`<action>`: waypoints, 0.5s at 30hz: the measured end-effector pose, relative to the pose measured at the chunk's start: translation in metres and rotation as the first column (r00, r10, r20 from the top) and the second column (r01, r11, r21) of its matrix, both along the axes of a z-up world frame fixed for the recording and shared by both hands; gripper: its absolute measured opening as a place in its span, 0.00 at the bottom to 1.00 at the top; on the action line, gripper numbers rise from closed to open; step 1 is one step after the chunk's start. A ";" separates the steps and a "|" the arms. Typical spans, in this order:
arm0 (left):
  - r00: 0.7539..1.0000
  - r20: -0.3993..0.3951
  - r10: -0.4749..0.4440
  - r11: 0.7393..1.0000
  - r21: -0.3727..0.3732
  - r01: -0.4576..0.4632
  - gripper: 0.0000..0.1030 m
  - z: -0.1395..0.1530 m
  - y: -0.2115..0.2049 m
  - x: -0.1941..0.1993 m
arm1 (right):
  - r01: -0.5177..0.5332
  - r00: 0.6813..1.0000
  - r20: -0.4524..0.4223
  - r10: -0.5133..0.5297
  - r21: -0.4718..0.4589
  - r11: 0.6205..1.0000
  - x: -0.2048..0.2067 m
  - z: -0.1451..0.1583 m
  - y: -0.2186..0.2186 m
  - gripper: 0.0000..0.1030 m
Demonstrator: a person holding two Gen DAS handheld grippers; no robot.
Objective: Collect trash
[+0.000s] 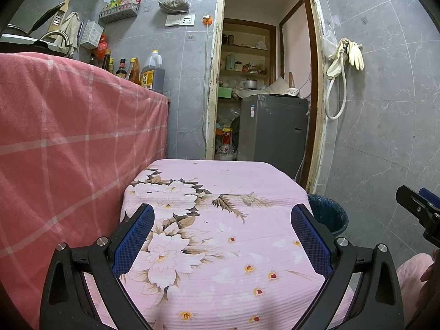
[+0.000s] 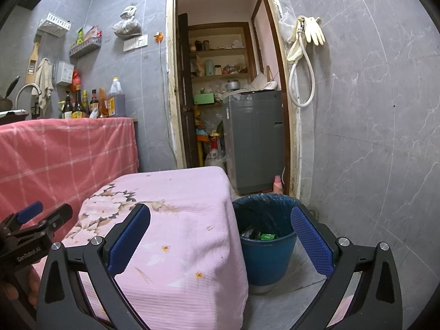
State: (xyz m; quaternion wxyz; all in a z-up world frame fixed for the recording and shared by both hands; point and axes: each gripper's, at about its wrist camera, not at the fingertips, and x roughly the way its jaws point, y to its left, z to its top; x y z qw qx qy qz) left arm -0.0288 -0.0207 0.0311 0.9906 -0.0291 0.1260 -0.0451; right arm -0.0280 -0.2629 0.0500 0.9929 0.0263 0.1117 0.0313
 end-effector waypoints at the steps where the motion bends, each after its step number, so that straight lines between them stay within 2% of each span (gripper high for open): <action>1: 1.000 0.001 0.000 1.000 0.000 0.000 0.95 0.000 0.000 0.000 | 0.000 1.000 0.000 0.000 0.000 1.000 0.000 0.000 0.000 1.00; 15: 1.000 0.001 0.000 1.000 0.001 0.000 0.95 0.000 0.000 0.000 | 0.001 1.000 0.000 -0.001 0.002 1.000 -0.001 0.000 0.002 1.00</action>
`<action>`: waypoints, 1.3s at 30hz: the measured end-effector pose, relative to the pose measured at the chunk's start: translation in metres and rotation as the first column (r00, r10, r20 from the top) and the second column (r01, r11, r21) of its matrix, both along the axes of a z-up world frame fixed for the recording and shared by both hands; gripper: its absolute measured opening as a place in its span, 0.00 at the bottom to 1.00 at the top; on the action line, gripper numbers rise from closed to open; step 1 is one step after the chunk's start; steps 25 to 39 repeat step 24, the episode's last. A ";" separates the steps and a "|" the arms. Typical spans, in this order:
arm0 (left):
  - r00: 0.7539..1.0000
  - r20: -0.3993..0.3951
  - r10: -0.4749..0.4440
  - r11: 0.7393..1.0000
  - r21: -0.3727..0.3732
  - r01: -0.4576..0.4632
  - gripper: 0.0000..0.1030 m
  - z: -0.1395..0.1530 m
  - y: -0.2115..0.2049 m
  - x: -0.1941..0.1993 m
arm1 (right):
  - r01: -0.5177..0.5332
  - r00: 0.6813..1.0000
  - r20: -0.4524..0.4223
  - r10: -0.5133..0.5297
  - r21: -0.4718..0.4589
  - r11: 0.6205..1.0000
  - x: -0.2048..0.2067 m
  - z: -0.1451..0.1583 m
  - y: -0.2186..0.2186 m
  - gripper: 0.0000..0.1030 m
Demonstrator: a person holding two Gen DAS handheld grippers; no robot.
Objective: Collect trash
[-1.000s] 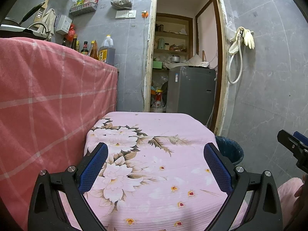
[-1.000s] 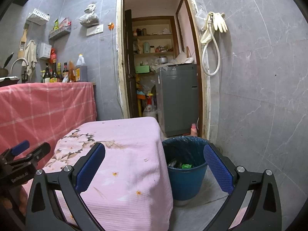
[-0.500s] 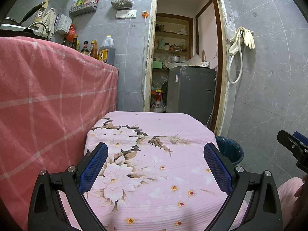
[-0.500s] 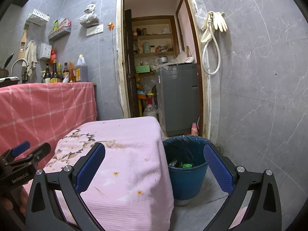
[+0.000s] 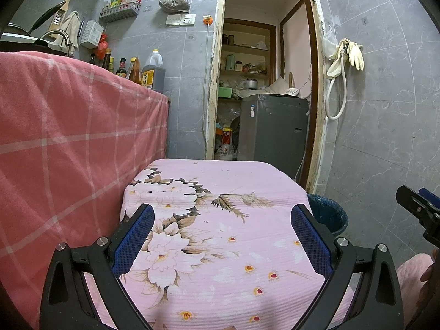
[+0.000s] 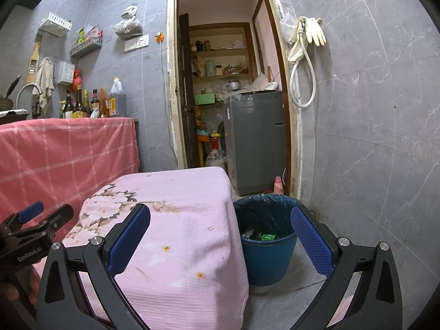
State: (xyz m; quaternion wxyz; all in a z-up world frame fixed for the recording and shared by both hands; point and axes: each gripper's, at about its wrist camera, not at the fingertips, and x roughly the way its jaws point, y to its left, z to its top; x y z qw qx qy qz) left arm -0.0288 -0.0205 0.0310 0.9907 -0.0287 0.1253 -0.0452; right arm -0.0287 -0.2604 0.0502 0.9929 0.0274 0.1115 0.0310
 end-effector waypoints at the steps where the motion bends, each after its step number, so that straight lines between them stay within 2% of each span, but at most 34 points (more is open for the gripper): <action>1: 1.000 -0.003 -0.001 1.000 -0.001 0.001 0.95 0.000 0.000 0.000 | 0.000 1.000 0.000 0.000 0.000 1.000 0.000 0.000 0.000 1.00; 39: 1.000 -0.021 -0.001 1.000 0.011 0.001 0.95 -0.007 0.010 0.006 | -0.007 1.000 -0.005 0.007 -0.002 1.000 -0.002 0.000 0.004 1.00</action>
